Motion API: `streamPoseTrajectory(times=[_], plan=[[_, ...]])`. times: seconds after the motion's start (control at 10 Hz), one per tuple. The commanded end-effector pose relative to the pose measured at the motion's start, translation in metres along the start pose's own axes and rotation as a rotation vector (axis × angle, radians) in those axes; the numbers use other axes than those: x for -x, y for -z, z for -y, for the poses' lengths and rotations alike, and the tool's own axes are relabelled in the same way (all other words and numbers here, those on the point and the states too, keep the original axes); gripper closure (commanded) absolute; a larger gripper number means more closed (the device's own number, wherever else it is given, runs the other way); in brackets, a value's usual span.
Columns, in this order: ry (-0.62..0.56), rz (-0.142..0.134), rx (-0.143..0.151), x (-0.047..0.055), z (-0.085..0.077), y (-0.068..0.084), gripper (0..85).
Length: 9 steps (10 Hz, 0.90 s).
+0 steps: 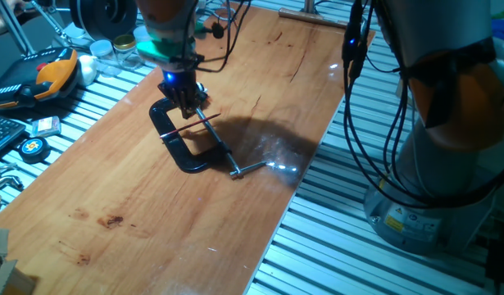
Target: Insert the pencil into the pencil sharpener
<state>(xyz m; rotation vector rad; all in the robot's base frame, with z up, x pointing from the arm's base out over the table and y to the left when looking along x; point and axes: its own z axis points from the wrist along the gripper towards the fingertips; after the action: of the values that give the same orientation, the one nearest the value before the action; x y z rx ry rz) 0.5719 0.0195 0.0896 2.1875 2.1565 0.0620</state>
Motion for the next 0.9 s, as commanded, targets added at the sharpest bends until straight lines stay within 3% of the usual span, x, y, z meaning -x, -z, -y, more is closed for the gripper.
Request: streamPoseTrajectory(times=[0.0,0.2,0.4,0.8], plan=[[-0.021,0.0,0.004,-0.0006,0.0025,-0.0025,85.0],[-0.066,-0.02,0.002,0.0005,0.0024,-0.0027,85.0],[-0.081,-0.005,0.009,-0.002,-0.001,0.0001,85.0],[-0.157,0.02,0.019,0.0038,-0.003,-0.0059,85.0]])
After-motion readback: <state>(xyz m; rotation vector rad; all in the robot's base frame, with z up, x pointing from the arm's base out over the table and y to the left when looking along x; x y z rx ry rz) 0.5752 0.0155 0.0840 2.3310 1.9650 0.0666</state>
